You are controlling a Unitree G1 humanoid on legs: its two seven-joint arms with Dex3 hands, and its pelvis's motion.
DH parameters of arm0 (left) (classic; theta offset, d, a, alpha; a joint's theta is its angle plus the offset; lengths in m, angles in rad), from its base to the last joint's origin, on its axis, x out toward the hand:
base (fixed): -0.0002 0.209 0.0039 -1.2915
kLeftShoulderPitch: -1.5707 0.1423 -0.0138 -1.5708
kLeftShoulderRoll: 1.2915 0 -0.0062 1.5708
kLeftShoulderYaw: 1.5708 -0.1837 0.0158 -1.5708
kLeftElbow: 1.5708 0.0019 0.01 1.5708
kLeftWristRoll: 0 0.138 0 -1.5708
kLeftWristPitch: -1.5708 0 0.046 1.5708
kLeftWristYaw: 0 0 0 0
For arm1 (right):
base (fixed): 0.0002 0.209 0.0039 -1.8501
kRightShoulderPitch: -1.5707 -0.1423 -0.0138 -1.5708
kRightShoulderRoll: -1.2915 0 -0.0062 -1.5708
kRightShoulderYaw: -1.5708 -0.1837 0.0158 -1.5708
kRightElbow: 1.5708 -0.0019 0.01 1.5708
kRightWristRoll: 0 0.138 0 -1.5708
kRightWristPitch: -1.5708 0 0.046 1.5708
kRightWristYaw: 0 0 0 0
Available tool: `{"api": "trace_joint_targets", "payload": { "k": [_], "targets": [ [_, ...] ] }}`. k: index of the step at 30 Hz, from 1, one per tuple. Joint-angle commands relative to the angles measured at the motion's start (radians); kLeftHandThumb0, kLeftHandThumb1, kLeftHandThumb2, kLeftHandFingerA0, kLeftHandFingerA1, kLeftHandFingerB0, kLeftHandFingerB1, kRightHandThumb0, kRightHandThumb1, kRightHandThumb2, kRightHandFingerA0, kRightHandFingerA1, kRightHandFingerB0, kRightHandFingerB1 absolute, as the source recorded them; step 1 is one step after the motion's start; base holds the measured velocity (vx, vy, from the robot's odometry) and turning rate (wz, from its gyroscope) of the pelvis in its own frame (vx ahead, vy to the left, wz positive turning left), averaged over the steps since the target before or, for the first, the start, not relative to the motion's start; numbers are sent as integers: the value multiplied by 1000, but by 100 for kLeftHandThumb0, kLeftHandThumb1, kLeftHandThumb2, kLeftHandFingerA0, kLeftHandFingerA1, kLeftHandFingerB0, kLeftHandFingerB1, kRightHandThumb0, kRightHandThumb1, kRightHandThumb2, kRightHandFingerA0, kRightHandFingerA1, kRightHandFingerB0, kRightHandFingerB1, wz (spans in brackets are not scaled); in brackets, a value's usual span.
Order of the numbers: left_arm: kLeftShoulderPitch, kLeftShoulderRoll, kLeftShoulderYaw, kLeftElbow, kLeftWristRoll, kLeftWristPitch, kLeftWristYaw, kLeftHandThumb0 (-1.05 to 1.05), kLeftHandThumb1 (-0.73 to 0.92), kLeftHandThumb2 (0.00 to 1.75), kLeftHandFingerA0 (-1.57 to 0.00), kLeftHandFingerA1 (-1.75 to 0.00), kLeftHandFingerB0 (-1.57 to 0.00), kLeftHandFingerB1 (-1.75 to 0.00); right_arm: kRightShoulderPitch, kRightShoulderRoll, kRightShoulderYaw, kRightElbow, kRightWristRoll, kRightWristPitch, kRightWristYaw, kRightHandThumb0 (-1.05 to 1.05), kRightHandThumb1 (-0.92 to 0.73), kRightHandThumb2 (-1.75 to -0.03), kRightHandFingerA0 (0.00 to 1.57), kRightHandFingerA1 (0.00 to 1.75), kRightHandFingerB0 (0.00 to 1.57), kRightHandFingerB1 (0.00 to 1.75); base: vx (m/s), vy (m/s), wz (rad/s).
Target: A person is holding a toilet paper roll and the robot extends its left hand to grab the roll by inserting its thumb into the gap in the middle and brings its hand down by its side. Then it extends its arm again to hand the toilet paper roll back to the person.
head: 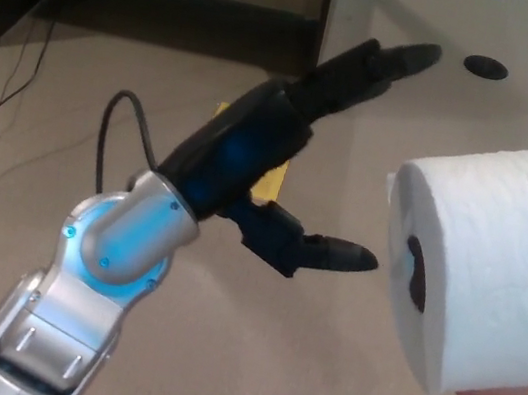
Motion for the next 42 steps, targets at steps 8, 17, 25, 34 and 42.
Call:
{"api": "trace_joint_targets", "payload": {
  "k": [8, 17, 25, 34, 42],
  "targets": [
    [-5, -3, -8, -27, -10, 3, -18, -59, 32, 63, -7, -37, -3, -15, -11, -19, -3, 3, 1, 10, 7, -41, -54, -87, 61, 73, 36, 51, 0, 0, 0],
    [2, -12, -36, -65, 20, 43, -7, -52, 34, 67, -10, -40, -5, -19, -2, -10, 6, 2, -5, 10, 8, -34, -67, -59, 58, 58, 44, 38, 0, 0, 0],
    [-15, -61, -76, -28, 40, 16, 17, -50, 34, 66, -10, -39, -7, -23, 5, -6, 7, 4, 3, 4, 10, -34, -67, -60, 60, 59, 43, 38, 0, 0, 0],
    [-30, -112, -127, -14, 110, 20, 56, -29, 16, 78, 0, -47, 0, -49, 2, 3, 8, 2, 2, 8, 13, -41, -53, -85, 60, 71, 37, 51, 0, 0, 0],
    [-60, -165, -163, 14, 168, 33, 95, -58, 37, 68, -22, -41, -8, -32, -6, 6, 2, 2, 6, 17, 16, -32, -67, -59, 65, 82, 44, 38, 0, 0, 0]
  ]
}}
